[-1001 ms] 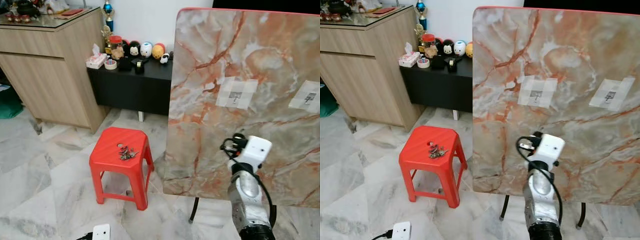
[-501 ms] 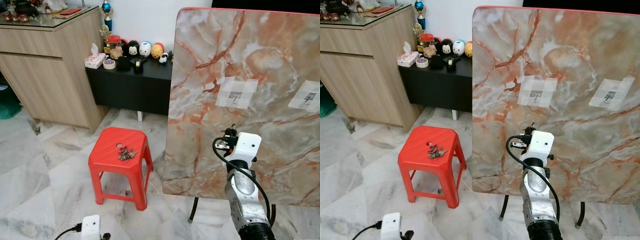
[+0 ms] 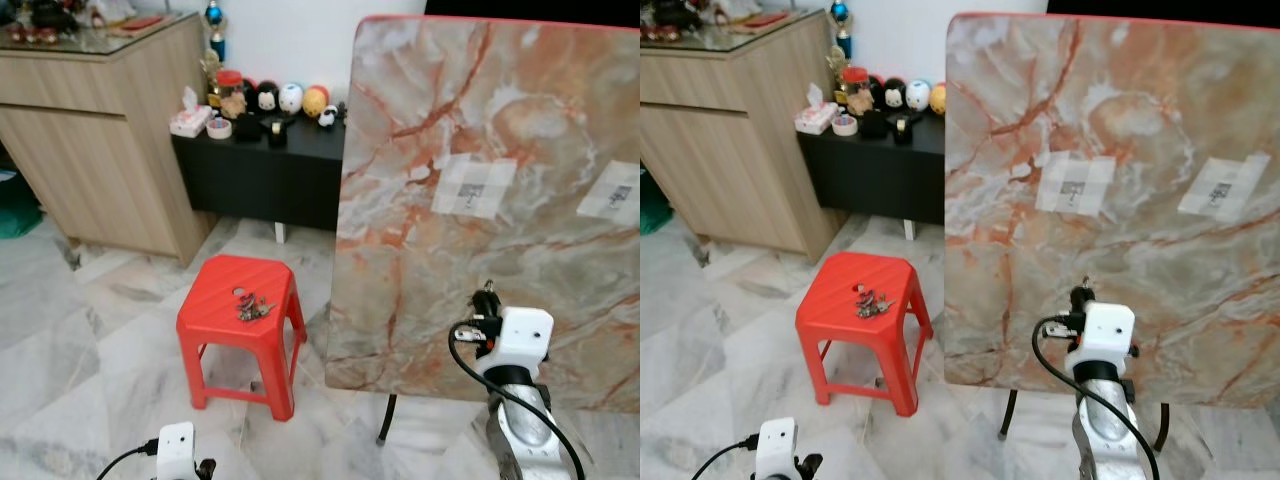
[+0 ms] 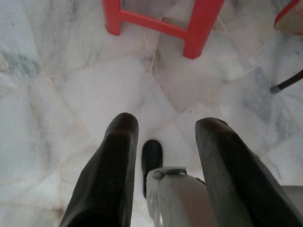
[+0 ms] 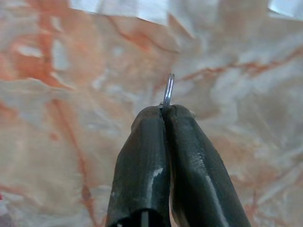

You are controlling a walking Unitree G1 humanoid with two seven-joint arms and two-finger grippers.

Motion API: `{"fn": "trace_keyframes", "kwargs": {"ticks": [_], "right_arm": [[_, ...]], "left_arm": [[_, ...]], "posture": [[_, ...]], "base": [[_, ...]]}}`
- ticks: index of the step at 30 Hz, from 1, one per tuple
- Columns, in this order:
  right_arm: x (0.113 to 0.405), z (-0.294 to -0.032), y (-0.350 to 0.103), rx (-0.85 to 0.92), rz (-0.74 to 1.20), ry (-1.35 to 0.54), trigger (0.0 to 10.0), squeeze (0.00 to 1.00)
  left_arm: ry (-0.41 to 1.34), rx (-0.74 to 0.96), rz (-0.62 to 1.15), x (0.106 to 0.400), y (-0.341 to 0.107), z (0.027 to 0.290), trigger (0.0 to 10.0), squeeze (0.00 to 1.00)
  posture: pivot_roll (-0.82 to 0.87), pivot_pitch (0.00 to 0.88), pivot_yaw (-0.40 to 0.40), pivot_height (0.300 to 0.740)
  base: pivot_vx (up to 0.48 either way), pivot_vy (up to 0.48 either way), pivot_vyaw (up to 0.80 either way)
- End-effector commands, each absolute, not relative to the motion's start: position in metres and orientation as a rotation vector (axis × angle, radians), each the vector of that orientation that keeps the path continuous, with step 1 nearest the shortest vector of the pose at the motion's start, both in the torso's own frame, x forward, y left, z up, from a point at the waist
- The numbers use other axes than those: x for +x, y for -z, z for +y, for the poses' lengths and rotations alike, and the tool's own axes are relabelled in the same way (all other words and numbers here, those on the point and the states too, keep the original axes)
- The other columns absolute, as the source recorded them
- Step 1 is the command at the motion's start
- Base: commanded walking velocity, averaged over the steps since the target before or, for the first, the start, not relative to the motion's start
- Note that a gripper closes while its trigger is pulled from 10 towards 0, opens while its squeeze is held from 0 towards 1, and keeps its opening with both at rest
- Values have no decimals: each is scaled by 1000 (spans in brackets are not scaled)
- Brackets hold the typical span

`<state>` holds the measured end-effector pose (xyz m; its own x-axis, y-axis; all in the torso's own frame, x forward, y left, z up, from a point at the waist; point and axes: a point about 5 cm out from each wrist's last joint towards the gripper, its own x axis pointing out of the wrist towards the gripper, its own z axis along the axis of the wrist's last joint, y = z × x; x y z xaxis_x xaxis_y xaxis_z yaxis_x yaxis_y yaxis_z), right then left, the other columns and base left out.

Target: Hang keys on a hook

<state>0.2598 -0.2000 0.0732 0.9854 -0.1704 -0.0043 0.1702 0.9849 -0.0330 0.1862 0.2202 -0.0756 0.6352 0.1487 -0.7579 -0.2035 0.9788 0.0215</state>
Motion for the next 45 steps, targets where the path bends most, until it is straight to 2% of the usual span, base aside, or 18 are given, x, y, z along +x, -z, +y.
{"fn": "trace_keyframes", "kwargs": {"ticks": [1, 11, 22, 45], "right_arm": [[260, -206, -78, -20, -3, 196, 10000, 0], [266, -191, -83, 3, -8, 146, 10000, 0], [266, -192, -83, 8, -2, 146, 10000, 0], [269, -186, -86, 9, -9, 120, 10000, 0]], "left_arm": [[-205, -63, 875, 179, 78, 225, 10000, 0], [-201, -52, 878, 178, 78, 226, 10000, 0], [-199, -53, 875, 178, 78, 225, 10000, 0], [-182, -44, 878, 179, 78, 223, 10000, 0]], "posture": [[-34, 0, -35, 740], [-28, 0, -36, 740], [-32, 0, -35, 740], [-31, 0, -35, 740]], "base": [[0, 0, 0], [152, 0, 0], [304, 0, 0], [0, 0, 0]]}}
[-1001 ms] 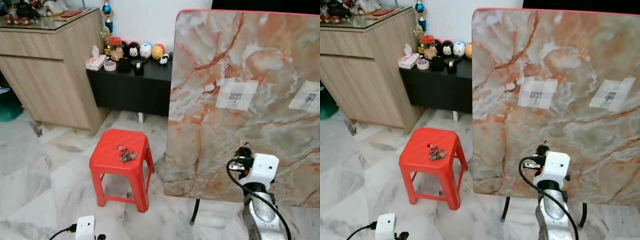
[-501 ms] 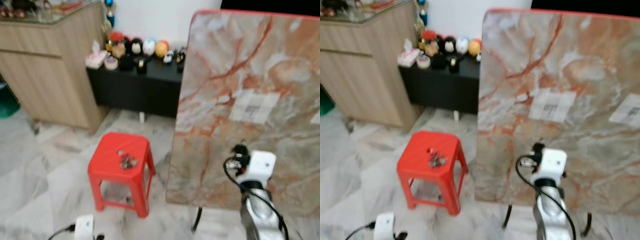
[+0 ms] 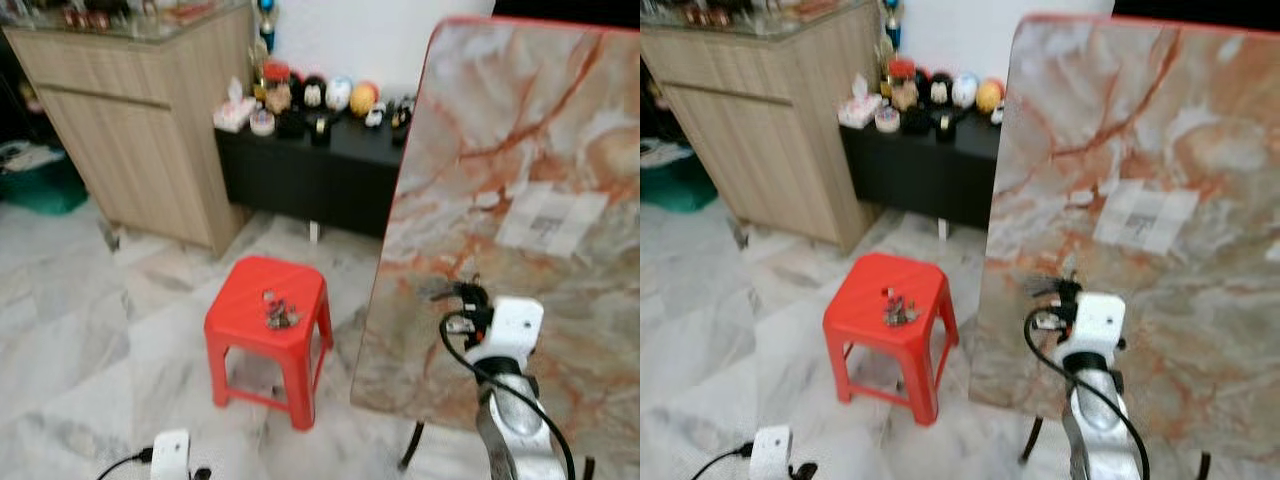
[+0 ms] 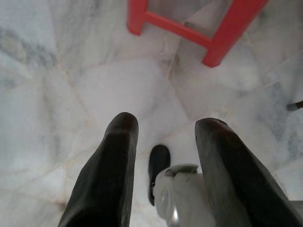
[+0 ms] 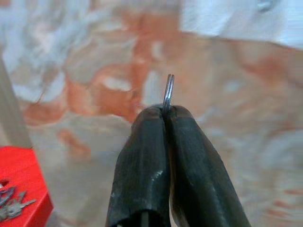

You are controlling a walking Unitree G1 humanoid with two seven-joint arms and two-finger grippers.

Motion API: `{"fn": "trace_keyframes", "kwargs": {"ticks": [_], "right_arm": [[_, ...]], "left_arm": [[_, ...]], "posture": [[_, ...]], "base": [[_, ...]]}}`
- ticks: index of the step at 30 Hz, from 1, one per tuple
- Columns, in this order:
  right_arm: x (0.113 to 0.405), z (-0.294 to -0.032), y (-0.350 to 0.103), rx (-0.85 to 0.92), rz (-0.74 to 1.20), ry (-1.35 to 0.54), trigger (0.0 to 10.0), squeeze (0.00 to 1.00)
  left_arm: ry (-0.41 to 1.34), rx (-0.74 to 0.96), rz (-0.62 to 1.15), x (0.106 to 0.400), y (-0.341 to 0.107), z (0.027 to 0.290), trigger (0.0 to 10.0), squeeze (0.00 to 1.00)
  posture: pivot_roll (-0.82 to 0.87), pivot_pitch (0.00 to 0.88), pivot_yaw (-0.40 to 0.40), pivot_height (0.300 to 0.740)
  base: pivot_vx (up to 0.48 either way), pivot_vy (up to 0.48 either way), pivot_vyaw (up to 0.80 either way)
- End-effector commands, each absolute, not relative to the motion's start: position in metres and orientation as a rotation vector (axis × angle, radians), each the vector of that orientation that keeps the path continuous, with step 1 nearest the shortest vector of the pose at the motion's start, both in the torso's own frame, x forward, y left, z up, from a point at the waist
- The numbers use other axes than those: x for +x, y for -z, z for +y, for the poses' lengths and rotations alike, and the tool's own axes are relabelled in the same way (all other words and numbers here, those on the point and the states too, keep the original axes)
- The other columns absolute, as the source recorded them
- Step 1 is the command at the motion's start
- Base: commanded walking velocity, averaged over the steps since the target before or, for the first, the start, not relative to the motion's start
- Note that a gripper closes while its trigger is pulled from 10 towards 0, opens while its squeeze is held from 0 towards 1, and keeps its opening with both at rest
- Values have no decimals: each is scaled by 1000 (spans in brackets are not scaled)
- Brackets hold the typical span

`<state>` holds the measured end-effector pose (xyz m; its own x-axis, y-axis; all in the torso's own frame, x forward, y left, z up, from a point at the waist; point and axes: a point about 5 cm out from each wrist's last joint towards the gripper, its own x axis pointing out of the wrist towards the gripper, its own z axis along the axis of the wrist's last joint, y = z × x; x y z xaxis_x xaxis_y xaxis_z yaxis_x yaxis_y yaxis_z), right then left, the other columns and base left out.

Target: Hang keys on a hook

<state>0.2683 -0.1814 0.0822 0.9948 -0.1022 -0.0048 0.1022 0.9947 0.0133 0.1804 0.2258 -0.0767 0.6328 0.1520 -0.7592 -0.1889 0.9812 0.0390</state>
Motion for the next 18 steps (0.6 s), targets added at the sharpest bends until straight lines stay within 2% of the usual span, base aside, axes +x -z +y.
{"fn": "trace_keyframes", "kwargs": {"ticks": [1, 5, 11, 18], "right_arm": [[270, -186, -86, 10, -8, 121, 10000, 0], [270, -187, -85, 5, 4, 138, 10000, 0], [272, -202, -87, -3, 7, 271, 10000, 0], [290, -211, -100, -164, -13, 370, 10000, 0]], "left_arm": [[-181, -44, 878, 179, 78, 223, 10000, 0], [-177, -46, 879, 179, 78, 222, 10000, 0], [-173, -46, 880, 179, 79, 222, 10000, 0], [-168, -48, 878, 180, 78, 221, 10000, 0]], "posture": [[-31, 0, -35, 740], [-30, 0, -36, 740], [-30, 0, -34, 740], [-28, 0, -34, 740]], "base": [[0, 0, 0], [0, 0, 0], [0, 0, 0], [0, 0, 0]]}}
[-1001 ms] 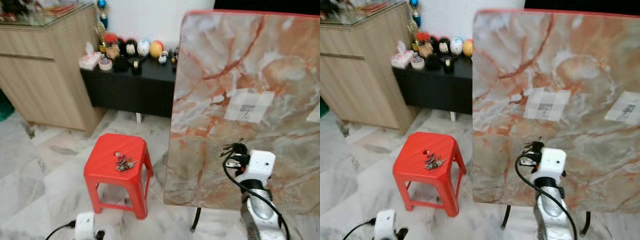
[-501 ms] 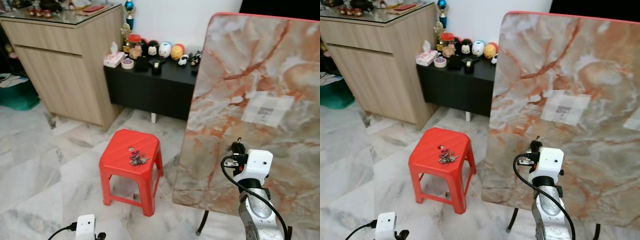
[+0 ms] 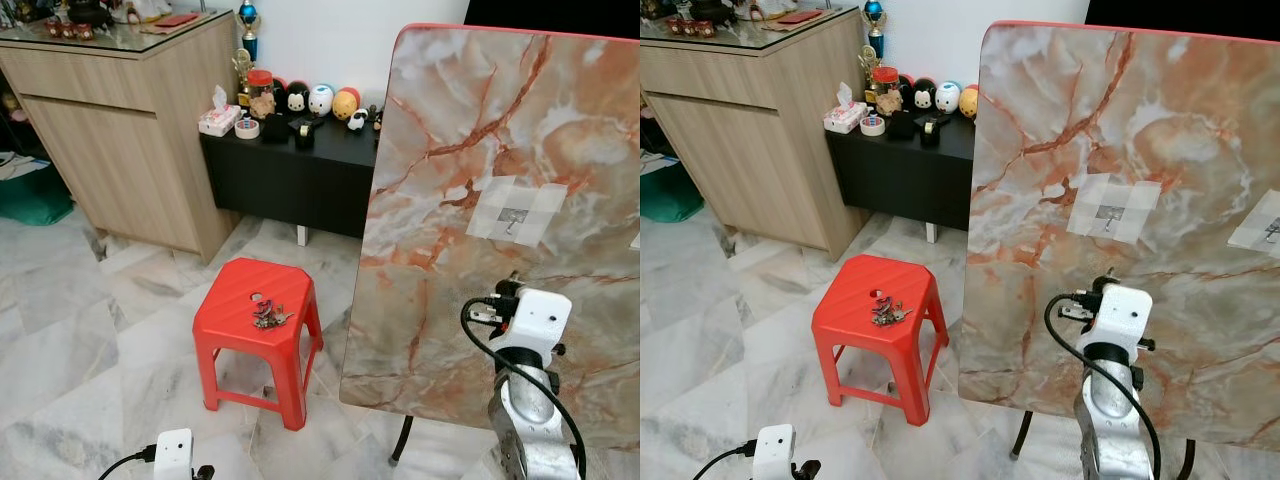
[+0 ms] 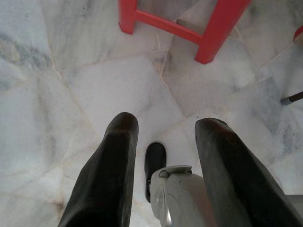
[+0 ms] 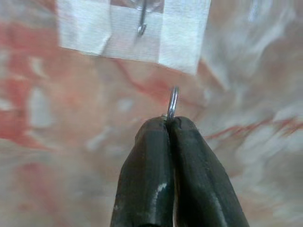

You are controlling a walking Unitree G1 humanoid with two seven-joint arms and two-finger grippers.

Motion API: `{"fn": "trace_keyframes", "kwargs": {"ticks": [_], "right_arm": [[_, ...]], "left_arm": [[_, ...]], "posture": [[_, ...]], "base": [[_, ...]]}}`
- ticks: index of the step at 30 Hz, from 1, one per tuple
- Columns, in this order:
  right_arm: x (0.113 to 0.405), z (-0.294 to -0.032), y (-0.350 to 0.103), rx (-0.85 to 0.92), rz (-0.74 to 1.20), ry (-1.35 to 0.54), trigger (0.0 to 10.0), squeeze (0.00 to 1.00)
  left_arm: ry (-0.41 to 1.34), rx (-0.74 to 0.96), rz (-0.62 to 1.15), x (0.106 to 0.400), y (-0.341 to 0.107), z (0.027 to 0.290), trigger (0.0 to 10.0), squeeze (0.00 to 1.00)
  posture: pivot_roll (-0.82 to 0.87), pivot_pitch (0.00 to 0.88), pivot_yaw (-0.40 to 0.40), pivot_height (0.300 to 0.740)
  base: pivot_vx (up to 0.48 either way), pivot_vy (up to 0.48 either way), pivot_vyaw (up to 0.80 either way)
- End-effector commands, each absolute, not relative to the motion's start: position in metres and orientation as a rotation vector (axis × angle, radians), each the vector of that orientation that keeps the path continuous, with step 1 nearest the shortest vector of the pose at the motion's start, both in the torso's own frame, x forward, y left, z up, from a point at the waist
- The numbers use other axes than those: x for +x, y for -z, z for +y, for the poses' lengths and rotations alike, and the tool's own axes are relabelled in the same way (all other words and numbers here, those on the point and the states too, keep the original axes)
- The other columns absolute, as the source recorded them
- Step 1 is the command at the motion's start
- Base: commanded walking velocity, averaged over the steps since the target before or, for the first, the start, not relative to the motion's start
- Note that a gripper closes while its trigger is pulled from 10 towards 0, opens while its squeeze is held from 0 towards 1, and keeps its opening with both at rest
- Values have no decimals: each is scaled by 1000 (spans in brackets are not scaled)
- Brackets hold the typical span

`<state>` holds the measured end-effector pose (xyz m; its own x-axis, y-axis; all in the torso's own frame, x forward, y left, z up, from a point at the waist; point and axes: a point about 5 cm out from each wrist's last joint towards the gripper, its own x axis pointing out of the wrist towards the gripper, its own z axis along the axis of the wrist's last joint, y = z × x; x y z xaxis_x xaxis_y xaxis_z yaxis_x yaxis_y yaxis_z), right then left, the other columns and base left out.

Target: Hang keys on a hook

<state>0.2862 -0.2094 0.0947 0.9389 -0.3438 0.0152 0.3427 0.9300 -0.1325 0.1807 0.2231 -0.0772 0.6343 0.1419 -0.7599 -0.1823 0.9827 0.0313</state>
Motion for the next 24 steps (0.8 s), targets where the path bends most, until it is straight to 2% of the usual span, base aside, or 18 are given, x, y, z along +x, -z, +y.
{"fn": "trace_keyframes", "kwargs": {"ticks": [1, 11, 24], "right_arm": [[293, -210, -103, -169, -26, 375, 10000, 0], [310, -207, -116, -309, -71, 419, 10000, 0], [311, -210, -116, -346, -74, 479, 10000, 0]], "left_arm": [[-169, -49, 877, 180, 78, 221, 10000, 0], [-168, -58, 879, 180, 79, 220, 10000, 0], [-165, -58, 881, 179, 79, 219, 10000, 0]], "posture": [[-28, 0, -34, 740], [-16, 0, -38, 740], [-14, 0, -39, 740]], "base": [[0, 0, 0], [0, 0, 0], [0, 0, 0]]}}
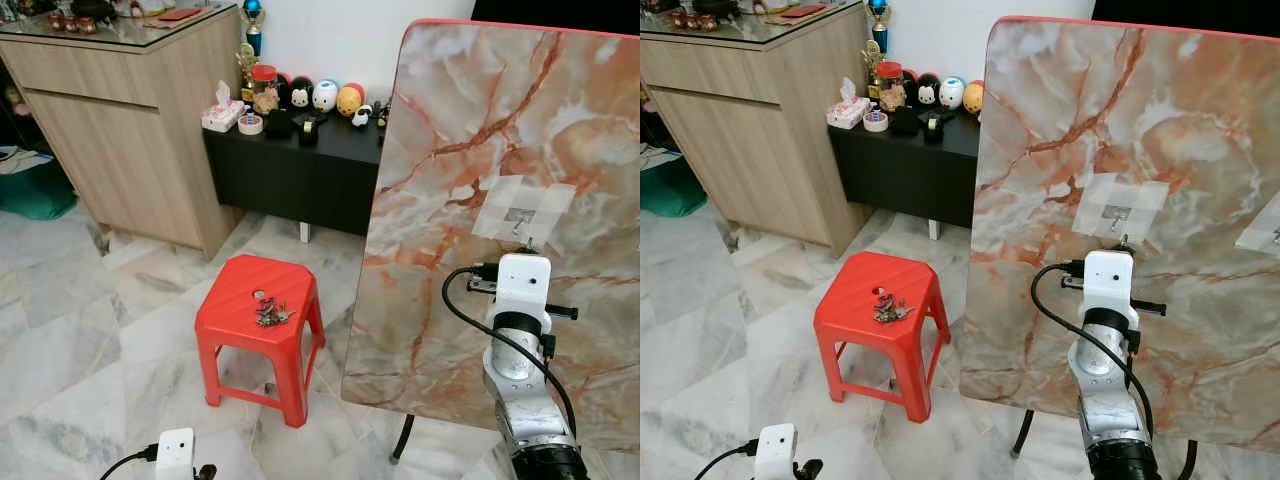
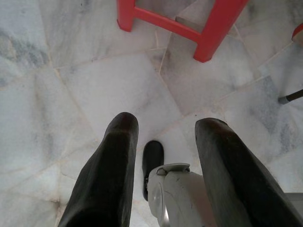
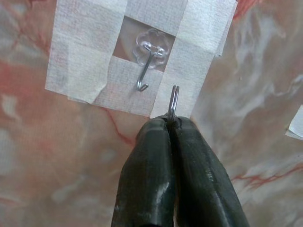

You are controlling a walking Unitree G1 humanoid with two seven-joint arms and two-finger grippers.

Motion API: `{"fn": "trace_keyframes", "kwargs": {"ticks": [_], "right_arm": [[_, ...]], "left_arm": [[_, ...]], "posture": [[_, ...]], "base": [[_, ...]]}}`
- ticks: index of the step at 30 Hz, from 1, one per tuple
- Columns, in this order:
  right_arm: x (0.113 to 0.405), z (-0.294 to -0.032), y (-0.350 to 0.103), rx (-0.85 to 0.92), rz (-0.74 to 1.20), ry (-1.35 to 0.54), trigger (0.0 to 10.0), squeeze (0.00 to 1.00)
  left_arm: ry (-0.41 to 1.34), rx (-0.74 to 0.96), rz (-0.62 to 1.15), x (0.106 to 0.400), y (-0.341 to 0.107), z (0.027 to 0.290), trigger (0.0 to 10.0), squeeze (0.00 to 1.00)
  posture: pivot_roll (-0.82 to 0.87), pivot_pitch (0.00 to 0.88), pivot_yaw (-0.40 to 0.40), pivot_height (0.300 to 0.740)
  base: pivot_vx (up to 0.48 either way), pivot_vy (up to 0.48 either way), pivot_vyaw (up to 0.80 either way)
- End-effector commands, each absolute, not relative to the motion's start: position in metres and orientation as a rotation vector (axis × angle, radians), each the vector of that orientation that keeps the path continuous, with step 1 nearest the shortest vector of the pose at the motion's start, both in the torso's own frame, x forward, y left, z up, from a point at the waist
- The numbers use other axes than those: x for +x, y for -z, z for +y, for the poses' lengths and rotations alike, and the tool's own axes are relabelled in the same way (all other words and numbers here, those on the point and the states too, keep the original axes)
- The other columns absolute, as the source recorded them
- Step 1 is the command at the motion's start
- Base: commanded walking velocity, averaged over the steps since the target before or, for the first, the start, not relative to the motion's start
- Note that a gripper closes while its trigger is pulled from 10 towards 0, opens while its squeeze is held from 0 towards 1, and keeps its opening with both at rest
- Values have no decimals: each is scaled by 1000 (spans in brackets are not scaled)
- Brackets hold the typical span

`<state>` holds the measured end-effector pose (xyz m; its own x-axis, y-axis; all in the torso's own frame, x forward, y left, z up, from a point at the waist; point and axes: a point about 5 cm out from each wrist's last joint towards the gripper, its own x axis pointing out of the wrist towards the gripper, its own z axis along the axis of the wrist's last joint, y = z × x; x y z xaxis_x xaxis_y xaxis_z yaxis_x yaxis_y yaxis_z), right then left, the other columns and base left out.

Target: Hang keys on a hook

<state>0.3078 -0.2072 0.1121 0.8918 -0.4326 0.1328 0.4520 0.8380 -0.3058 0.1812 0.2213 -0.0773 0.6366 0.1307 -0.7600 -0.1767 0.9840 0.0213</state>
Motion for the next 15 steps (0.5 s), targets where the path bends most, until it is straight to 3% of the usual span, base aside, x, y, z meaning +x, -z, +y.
{"fn": "trace_keyframes", "kwargs": {"ticks": [1, 15], "right_arm": [[312, -209, -116, -360, -70, 475, 10000, 0], [320, -206, -120, -444, -69, 468, 10000, 0]], "left_arm": [[-166, -59, 881, 179, 79, 219, 10000, 0], [-165, -61, 882, 179, 79, 219, 10000, 0]], "posture": [[-14, 0, -39, 740], [-11, 0, -40, 740]], "base": [[0, 0, 0], [0, 0, 0]]}}
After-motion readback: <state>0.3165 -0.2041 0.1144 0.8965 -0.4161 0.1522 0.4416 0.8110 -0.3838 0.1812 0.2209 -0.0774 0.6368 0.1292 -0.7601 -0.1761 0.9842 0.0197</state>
